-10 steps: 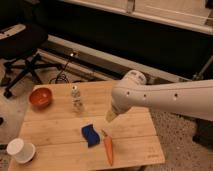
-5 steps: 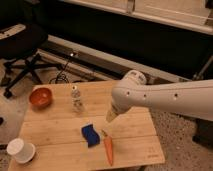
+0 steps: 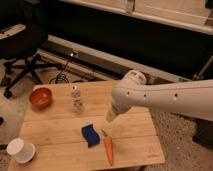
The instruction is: Knock the bottle over
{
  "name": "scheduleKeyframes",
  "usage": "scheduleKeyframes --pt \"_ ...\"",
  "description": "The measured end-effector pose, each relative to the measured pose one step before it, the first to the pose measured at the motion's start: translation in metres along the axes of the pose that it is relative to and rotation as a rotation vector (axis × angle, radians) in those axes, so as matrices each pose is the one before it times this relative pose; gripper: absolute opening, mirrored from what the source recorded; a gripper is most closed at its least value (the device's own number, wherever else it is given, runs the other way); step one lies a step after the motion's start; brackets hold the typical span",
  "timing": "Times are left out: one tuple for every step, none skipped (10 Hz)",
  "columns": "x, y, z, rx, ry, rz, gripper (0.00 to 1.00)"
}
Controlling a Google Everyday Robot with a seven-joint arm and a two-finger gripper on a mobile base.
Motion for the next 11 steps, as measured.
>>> scheduleKeyframes --pt "0.00002 0.0 0.0 0.00002 0.00006 -0.00007 0.8" --pt "-0.00092 -0.00022 -0.00078 0.00069 -0.00199 -0.0017 0.8" --pt "-0.00499 -0.00177 -0.0034 0.00693 -0.00316 -0.01023 0.8" --pt "-0.01281 0.00065 -0.00485 0.00798 -0.0089 -0.02662 0.8" --pt "-0.01799 0.00092 -0.00494 0.00851 -0.01172 -0.0378 0.8" --pt "-0.01426 -0.00213 -0.00387 0.00869 -0.00878 -0.02893 0.8" --pt "-0.01476 -0.00502 -0.00418 0.0103 -0.00661 -0.02776 0.8" --pt "-0.01496 -0.00502 -0.00326 0.00424 -0.00784 -0.02474 0.78" --pt "-0.01756 -0.00187 -0.00334 -0.0075 -0.01084 -0.02727 0.69" --pt "-0.01453 0.00172 -0.00255 -0.01416 -0.00876 -0.0233 0.6" --pt "-0.01735 0.00428 -0.00209 -0.02493 -0.01089 -0.02161 0.49"
